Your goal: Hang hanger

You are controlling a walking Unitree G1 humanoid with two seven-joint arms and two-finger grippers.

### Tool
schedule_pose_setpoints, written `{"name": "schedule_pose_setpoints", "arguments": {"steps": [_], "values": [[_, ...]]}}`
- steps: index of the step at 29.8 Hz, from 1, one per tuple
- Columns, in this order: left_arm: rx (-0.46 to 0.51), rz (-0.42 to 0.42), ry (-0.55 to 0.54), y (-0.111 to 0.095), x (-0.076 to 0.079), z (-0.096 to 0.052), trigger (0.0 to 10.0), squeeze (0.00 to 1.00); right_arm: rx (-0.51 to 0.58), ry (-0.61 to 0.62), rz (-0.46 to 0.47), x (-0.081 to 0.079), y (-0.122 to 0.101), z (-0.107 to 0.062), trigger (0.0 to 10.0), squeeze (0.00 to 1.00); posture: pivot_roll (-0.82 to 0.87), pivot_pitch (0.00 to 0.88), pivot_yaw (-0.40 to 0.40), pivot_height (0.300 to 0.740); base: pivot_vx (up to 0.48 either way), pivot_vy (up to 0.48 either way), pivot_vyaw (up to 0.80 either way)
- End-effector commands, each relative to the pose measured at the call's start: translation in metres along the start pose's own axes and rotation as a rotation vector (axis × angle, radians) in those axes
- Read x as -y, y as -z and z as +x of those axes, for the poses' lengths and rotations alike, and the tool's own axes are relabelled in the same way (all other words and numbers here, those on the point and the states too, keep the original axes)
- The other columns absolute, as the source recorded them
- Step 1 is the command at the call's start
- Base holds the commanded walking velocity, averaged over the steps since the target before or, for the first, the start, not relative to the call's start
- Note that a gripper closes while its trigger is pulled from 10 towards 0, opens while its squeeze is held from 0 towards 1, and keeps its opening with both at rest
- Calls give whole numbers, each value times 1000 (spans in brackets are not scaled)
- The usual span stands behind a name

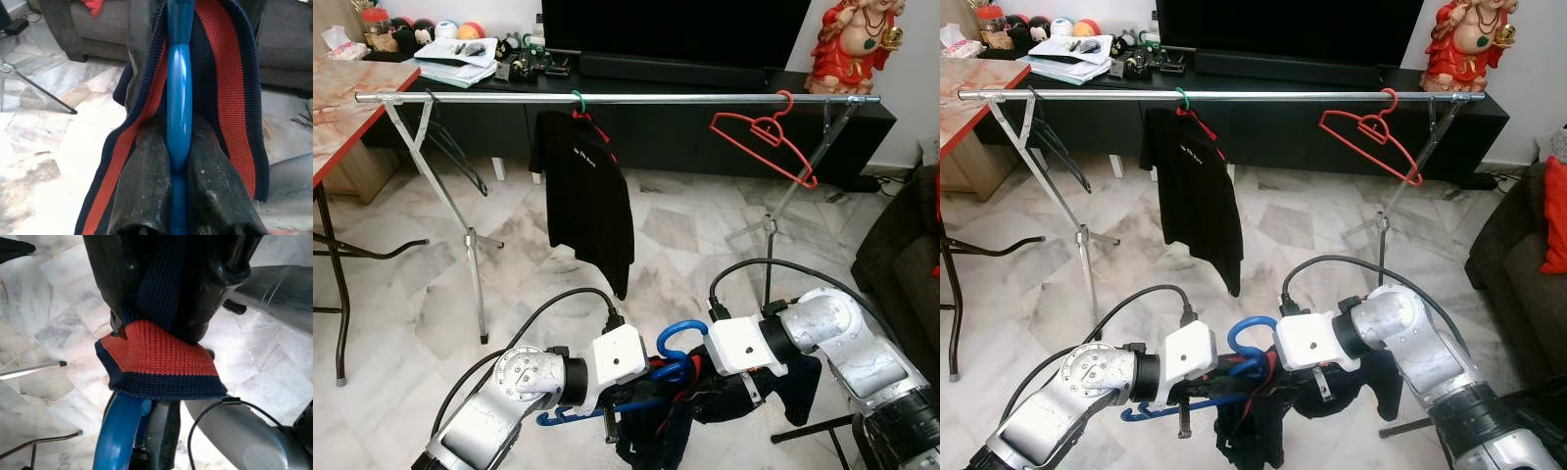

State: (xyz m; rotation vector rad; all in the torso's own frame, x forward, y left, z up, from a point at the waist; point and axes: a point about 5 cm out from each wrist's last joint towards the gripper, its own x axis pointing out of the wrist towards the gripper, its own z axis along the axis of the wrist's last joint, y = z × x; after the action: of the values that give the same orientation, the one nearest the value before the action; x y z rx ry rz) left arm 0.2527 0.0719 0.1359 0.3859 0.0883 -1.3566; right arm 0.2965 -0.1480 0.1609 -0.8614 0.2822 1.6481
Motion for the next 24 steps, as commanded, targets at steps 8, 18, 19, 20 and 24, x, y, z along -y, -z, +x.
{"name": "schedule_pose_setpoints", "arguments": {"steps": [8, 18, 19, 20, 24], "values": [[12, 94, -16, -12, -9, 0, 10000, 0, -25, -85, -6, -11, 2, 7, 0, 0, 1, 144, -83, 740, 0, 0, 0], [11, 95, -28, -13, -12, 0, 10000, 0, -23, -97, -5, -12, 1, 10, 0, 0, 3, 145, -81, 740, 0, 0, 0], [12, 94, -29, -13, -12, -1, 10000, 0, -23, -97, -5, -12, 1, 10, 0, 0, 3, 145, -81, 740, 0, 0, 0], [13, 92, -27, -13, -12, 0, 10000, 0, -23, -98, -5, -12, 1, 10, 0, 0, 2, 145, -81, 740, 0, 0, 0], [21, 75, -13, -13, -11, 0, 10000, 1000, -25, -101, -6, -12, 1, 10, 0, 0, 1, 146, -81, 740, 0, 0, 0]]}}
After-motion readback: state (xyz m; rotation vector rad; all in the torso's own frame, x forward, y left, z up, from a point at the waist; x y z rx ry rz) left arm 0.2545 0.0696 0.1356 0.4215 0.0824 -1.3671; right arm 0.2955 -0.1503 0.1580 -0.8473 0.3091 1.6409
